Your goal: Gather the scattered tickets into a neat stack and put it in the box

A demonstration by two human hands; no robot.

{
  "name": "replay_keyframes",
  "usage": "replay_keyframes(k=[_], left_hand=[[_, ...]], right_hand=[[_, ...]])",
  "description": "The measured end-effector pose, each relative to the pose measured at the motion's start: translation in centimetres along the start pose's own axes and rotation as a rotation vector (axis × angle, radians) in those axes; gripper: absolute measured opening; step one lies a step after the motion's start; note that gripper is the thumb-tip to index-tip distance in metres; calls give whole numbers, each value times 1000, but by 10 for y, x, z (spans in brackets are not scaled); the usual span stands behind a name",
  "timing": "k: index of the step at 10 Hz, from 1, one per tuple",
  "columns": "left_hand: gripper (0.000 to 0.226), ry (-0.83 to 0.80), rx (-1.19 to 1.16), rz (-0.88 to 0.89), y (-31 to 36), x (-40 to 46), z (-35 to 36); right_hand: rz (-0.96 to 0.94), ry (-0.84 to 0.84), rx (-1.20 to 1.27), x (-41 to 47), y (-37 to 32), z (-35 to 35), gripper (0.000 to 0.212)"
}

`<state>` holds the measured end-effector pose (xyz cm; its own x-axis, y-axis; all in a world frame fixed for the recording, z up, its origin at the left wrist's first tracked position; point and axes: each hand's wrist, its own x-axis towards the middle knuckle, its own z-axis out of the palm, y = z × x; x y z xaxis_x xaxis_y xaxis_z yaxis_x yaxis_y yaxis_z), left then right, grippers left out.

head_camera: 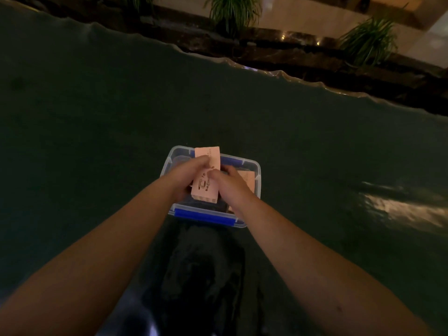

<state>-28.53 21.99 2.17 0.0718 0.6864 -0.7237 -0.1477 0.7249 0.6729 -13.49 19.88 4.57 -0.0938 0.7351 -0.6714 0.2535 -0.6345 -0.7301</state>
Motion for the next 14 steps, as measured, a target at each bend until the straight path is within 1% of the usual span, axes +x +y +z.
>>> replay_keyframes(k=[1, 2, 4, 5, 7, 9, 11, 12, 13, 14], left_hand=[[36, 2, 31, -30, -4, 9, 3], [29, 30, 82, -42, -10, 19, 9], [17, 108, 126, -51, -17, 27, 16], [17, 129, 128, -33, -20, 28, 19], [16, 218, 180, 13, -28, 31, 24], [17, 228, 234, 41, -32, 30, 28], [19, 181, 212, 24, -26, 22, 28], [12, 210, 239, 10, -23, 20, 27], [11, 206, 278, 14, -20, 17, 23], [29, 236, 495, 156, -16, 4, 17]], right_hand=[[41, 35, -20, 6, 4, 7, 46], [100, 64, -92, 16, 9, 14, 48], [156, 82, -78, 26, 12, 19, 51], [164, 87, -50, 28, 13, 20, 50], [163, 96, -78, 26, 13, 22, 43], [157, 143, -143, 26, 14, 25, 39], [89, 207, -208, 22, 10, 24, 29], [22, 233, -268, 14, 9, 24, 27], [-32, 227, -296, 4, 11, 19, 27], [-155, 238, -322, -11, 11, 1, 27]])
